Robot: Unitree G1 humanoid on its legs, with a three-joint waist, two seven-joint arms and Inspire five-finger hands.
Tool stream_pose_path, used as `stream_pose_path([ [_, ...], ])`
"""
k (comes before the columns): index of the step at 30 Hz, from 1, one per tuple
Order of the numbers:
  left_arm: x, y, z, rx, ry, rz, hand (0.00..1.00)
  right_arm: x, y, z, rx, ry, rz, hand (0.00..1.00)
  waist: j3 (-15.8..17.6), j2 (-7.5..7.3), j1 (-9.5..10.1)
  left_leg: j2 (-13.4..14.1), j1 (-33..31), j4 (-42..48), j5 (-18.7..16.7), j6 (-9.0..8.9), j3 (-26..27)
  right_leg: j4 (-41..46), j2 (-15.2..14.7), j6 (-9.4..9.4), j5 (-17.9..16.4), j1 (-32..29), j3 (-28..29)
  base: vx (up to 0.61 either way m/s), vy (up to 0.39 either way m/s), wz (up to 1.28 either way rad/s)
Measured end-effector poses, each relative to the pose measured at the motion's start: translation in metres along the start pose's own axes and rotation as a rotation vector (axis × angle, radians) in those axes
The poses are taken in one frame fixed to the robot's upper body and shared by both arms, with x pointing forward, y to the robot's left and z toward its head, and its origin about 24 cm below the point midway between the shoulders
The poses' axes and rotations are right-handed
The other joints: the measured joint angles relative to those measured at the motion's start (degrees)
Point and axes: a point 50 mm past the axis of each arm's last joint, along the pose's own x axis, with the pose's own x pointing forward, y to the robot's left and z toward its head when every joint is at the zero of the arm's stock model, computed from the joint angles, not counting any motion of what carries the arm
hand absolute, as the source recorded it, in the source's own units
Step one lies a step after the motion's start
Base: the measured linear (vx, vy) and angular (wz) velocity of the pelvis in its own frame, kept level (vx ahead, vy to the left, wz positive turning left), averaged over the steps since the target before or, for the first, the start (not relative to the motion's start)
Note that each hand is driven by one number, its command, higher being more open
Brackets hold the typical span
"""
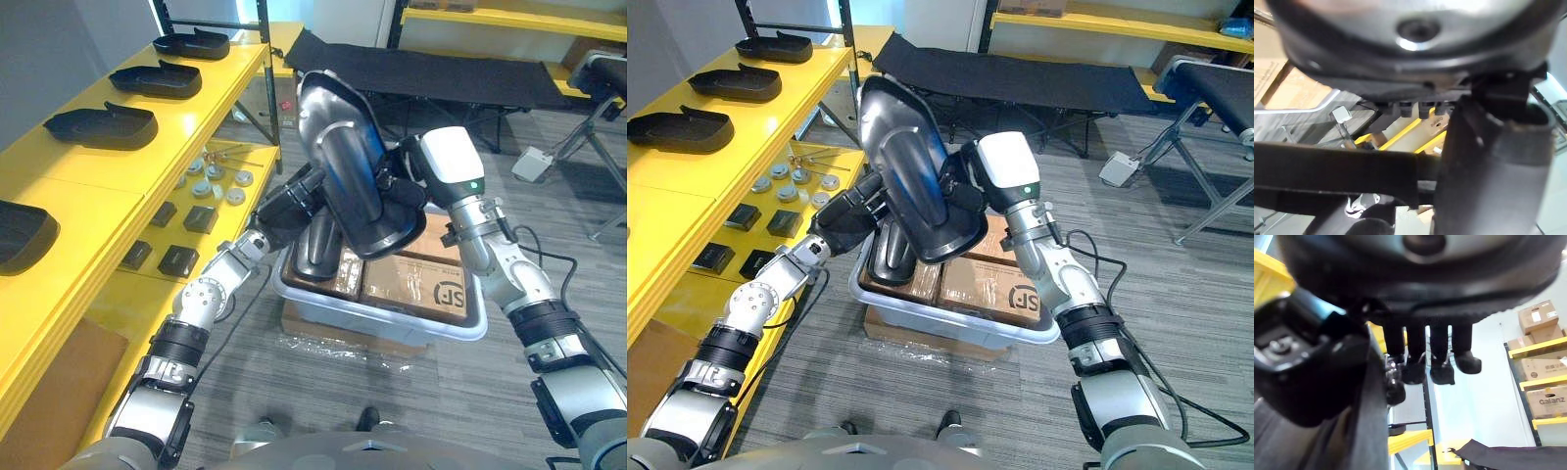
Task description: Walk over and take three plastic housings, then place them on the shelf
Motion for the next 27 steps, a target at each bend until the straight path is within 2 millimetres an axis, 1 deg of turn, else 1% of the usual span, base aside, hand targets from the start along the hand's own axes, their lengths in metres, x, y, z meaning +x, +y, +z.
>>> stream_pose_path([
  [2,0.002,-0.003,-0.006,0.002,0.027,-0.011,1.0,-0.002,0.009,0.009,0.024,-0.026,0.026,0.0,-0.7,-0.19,0.14,0.0,0.0,-0.6,0.5,-0.01,-0.3,0.0,0.1,-0.11,0.1,-0.1,-0.2,0.01,0.005,0.05],
  [4,0.004,-0.005,-0.009,-0.001,0.032,-0.025,1.0,-0.003,0.014,0.014,0.04,-0.034,0.04,0.0,-0.7,-0.21,0.23,-0.1,0.0,-1.0,0.8,-0.03,-0.4,0.0,0.1,-0.19,0.4,-0.2,-0.3,0.0,0.0,0.0],
  [8,0.006,-0.007,-0.01,0.009,0.037,-0.032,1.0,-0.003,0.022,0.017,0.066,-0.016,0.057,0.0,-0.7,-0.24,0.35,-0.2,0.1,-1.2,1.0,0.0,-0.5,0.0,0.1,-0.08,0.6,-0.2,-0.4,0.0,0.0,0.0],
  [9,0.007,-0.008,-0.011,0.053,0.044,-0.025,0.0,-0.004,0.024,0.018,0.067,-0.01,0.066,0.0,-0.7,-0.25,0.43,-0.2,0.0,-1.2,1.0,0.0,-0.6,0.0,0.1,-0.03,0.7,-0.2,-0.5,0.03,0.031,0.03],
  [13,0.01,-0.007,-0.014,0.224,0.067,0.043,0.0,-0.005,0.03,0.018,0.083,0.029,0.095,0.0,-0.8,-0.25,0.5,-0.6,-0.1,-1.2,1.0,0.09,-1.1,0.0,-0.2,0.13,0.8,-0.1,-0.6,0.02,0.032,0.03],
  [17,0.011,-0.005,-0.018,0.294,0.082,0.1,0.0,-0.005,0.033,0.019,0.084,0.048,0.104,0.0,-0.8,-0.25,0.69,-0.7,-0.1,-1.1,1.0,0.13,-1.2,0.0,-0.3,0.16,0.9,-0.1,-0.6,0.01,0.016,0.01],
  [21,0.01,0.001,-0.017,0.378,0.081,0.207,0.0,-0.004,0.033,0.026,0.115,0.032,0.082,0.0,-0.8,-0.25,0.51,-0.6,-0.2,-1.0,1.0,0.14,-1.3,0.0,-0.2,0.14,1.0,-0.2,-0.5,0.0,0.0,0.0],
  [27,0.009,0.003,-0.014,0.442,0.06,0.243,0.0,-0.004,0.036,0.032,0.143,0.036,0.085,0.0,-0.8,-0.25,0.59,-0.6,-0.3,-1.0,1.0,0.16,-1.2,0.0,-0.2,0.14,1.0,-0.4,-0.4,0.01,0.005,0.0],
])
